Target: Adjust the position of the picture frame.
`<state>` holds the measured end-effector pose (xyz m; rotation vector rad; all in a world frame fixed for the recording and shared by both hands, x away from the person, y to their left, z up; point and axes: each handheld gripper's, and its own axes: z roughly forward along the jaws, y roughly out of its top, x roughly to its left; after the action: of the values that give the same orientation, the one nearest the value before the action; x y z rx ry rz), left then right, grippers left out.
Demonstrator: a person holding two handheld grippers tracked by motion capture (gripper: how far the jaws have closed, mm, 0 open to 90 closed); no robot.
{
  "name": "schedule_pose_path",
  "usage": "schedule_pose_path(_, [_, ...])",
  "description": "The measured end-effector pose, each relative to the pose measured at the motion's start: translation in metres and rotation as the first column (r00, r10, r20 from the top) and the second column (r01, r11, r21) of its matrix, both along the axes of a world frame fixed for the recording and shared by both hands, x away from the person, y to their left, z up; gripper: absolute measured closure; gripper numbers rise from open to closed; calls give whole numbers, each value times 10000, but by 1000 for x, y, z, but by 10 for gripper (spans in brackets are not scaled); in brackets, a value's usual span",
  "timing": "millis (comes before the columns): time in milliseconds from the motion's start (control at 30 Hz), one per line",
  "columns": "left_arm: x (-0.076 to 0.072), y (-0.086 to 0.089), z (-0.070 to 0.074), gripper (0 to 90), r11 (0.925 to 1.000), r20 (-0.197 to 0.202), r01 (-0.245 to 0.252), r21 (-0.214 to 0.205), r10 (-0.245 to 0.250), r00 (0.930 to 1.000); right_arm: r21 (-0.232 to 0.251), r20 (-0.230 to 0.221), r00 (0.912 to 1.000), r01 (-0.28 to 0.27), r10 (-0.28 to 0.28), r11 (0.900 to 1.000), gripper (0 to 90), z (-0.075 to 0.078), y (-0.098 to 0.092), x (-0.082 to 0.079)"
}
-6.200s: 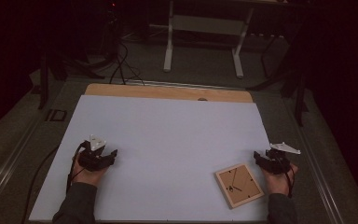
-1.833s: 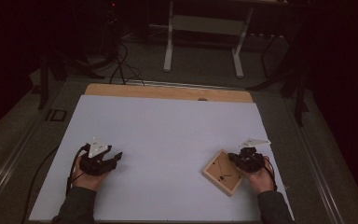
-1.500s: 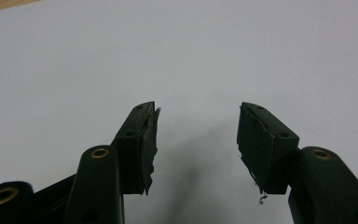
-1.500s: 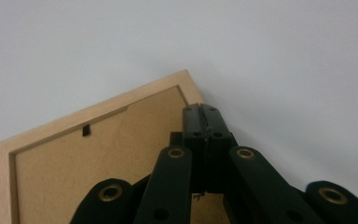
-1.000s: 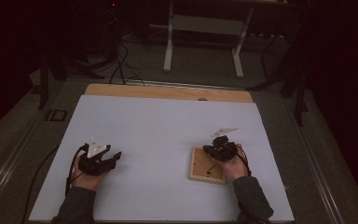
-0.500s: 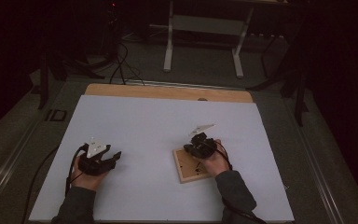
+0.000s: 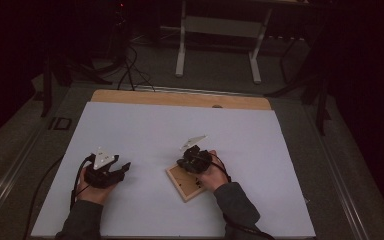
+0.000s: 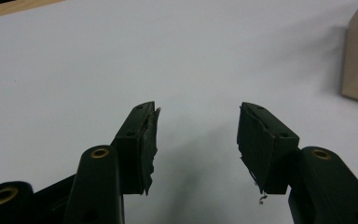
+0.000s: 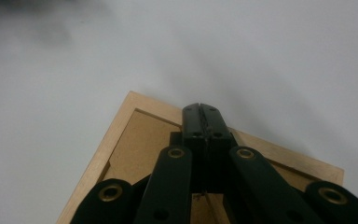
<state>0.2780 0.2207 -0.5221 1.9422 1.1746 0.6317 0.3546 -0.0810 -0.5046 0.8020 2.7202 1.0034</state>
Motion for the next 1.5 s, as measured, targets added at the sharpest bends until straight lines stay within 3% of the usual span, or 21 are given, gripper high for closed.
schedule_pose_path(267, [-1,1,1,475,9999,100,-56,-95,57,9999,105,263,9995,-198,195,9997,899,4,-1,-3])
schedule_pose_path(633, [-1,0,1,509,9999,95,158,-40,-158,9998,408,483,9983,307,-327,9987,897,10,-47,-20])
schedule_pose_path(967, [-2,0,1,566,9995,118,315,-46,-314,9994,591,507,9979,373,-403,9976,893,11,-71,-36])
schedule_pose_path(1267, [0,5,3,582,9945,3,235,-1024,-236,9997,358,509,9973,505,-523,9981,890,4,-92,-57])
schedule_pose_path(1500, [-1,5,3,639,9925,29,450,-1135,-450,9990,346,487,9965,662,-678,9972,890,1,-109,-67])
